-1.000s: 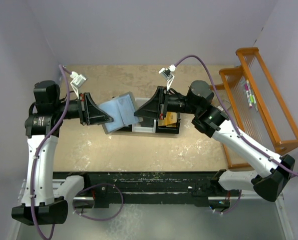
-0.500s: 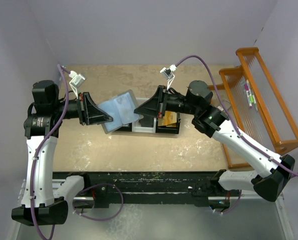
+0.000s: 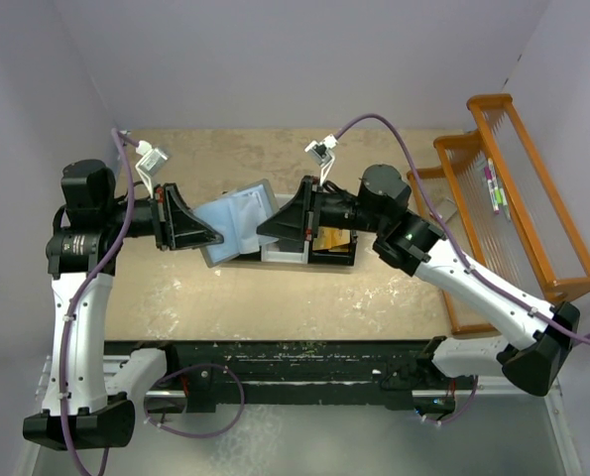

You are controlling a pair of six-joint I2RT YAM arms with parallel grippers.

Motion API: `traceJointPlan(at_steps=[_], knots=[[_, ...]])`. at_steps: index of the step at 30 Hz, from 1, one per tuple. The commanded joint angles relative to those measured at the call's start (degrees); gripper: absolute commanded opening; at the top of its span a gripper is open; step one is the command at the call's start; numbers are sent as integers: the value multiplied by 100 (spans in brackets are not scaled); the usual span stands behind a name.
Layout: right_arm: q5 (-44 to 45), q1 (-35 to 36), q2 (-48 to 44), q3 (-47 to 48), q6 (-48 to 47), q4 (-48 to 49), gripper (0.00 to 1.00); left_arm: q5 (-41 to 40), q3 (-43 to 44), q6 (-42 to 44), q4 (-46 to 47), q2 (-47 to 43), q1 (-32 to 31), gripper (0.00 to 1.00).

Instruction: Take the credit cards out of the card holder

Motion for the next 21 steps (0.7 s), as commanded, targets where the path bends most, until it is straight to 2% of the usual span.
traceJointPlan(at_steps=[1, 7, 8, 11, 13, 14, 15, 21], knots=[[-344, 55, -22, 188, -78, 537, 27, 280, 256, -103, 299, -84, -8, 0], [-346, 55, -99, 187, -85, 604, 25, 279, 247, -8, 286, -106, -12, 0], [-294, 55, -97, 202, -101, 577, 21, 229, 243, 19, 261, -106, -14, 0], [98, 122, -85, 326, -273, 295, 12, -35, 242, 206, 133, -107, -14, 23], [479, 249, -15, 525, -525, -121, 5, -233, 246, 268, 83, -98, -14, 34], [731, 335, 27, 645, -666, -362, 3, -313, 251, 285, 61, -96, -10, 44], [981, 422, 74, 757, -799, -601, 0, -371, 245, 310, 33, -99, -14, 50], [2370, 947, 347, 1390, -1428, -1739, 0, -634, 187, 446, -56, -97, -14, 69]])
